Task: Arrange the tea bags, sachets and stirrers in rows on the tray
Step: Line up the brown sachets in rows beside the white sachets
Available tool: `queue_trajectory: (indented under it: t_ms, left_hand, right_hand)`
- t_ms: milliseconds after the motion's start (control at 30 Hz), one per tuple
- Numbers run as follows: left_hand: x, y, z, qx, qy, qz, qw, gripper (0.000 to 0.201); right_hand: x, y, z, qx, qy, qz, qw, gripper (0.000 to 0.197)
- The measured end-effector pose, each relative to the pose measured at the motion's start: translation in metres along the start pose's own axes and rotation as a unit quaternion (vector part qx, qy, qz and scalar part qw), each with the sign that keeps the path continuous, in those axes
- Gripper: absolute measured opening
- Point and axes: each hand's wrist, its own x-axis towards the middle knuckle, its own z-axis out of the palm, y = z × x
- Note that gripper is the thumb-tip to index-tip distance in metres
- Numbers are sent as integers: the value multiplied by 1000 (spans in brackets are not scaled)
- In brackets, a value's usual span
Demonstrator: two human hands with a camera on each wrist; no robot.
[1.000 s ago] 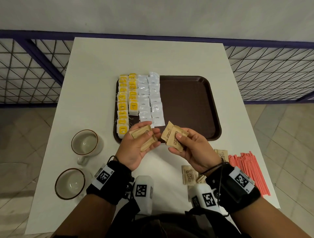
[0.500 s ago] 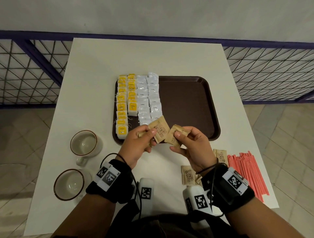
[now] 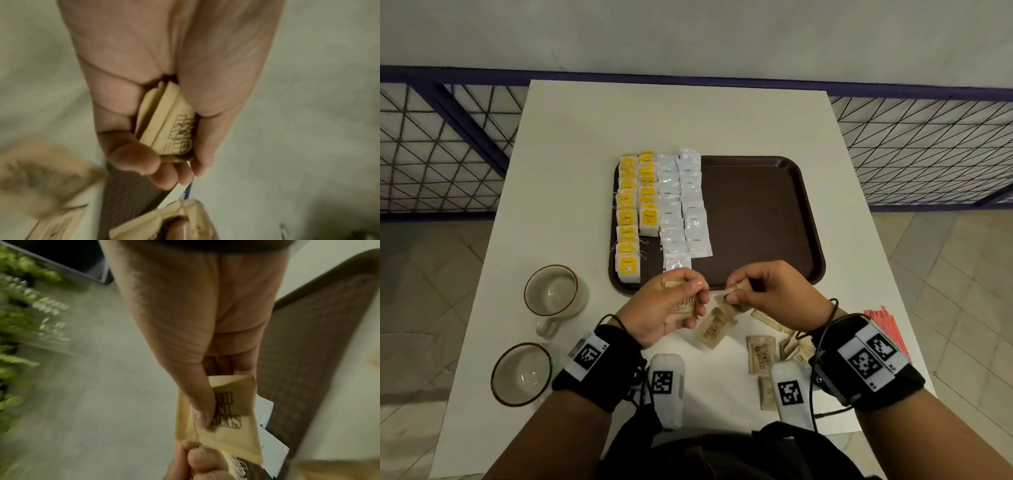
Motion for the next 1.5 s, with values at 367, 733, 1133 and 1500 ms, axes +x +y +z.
queue_trajectory:
  t_ms: [367, 733, 1133, 1500]
  left_hand:
    - [1, -25, -15, -168, 45, -36, 984, 41]
    - [7, -15, -2, -202, 18, -15, 979, 59]
    - [-6, -24, -35, -173, 134, 28, 975, 35]
    - [-14, -30, -34, -280, 90, -52, 954, 39]
  right_hand:
    - [-12, 31, 21, 112, 130, 68, 983, 10]
    - [2, -6, 42, 358, 100, 113, 921, 8]
    - [18, 64, 61, -317, -83, 53, 943, 46]
    - [14, 67, 70, -180, -5, -1, 984, 12]
